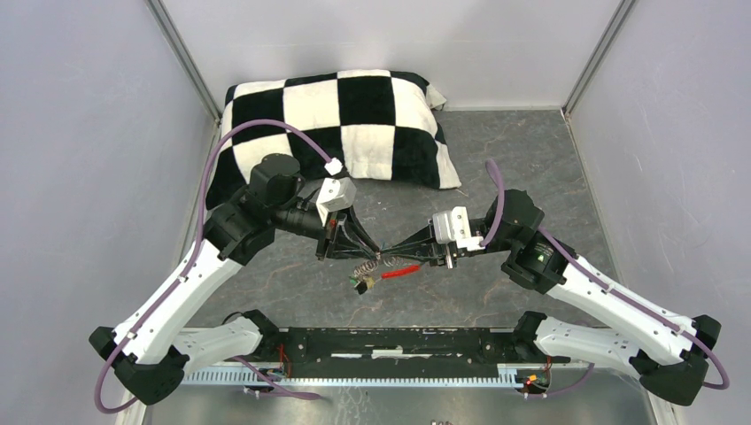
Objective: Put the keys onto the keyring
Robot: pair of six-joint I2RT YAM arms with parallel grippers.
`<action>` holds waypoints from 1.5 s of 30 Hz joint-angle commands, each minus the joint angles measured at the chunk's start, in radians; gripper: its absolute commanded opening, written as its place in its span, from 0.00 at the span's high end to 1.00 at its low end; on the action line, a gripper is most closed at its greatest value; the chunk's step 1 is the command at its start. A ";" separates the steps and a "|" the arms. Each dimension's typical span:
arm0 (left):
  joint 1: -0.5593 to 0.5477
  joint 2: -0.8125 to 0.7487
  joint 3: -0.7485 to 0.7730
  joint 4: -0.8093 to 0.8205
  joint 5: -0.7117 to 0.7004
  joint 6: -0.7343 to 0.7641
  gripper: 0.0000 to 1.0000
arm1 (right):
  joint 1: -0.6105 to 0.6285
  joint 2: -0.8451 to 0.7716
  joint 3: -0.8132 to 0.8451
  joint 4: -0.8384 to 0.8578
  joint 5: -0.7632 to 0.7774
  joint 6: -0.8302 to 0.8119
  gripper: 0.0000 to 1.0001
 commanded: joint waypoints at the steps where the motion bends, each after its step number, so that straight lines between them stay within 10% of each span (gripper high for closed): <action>1: -0.004 -0.015 0.002 0.049 0.066 -0.042 0.80 | 0.003 -0.016 -0.005 0.048 0.009 0.014 1.00; 4: -0.004 -0.018 0.001 0.051 0.091 -0.036 0.97 | 0.002 -0.016 -0.006 0.046 0.023 0.014 1.00; 21: -0.004 -0.026 0.002 0.041 0.104 -0.027 0.98 | 0.001 -0.002 0.003 0.018 0.124 0.012 0.99; 45: -0.003 -0.055 -0.021 -0.021 -0.102 -0.023 0.77 | 0.002 -0.012 0.017 0.020 0.160 0.020 1.00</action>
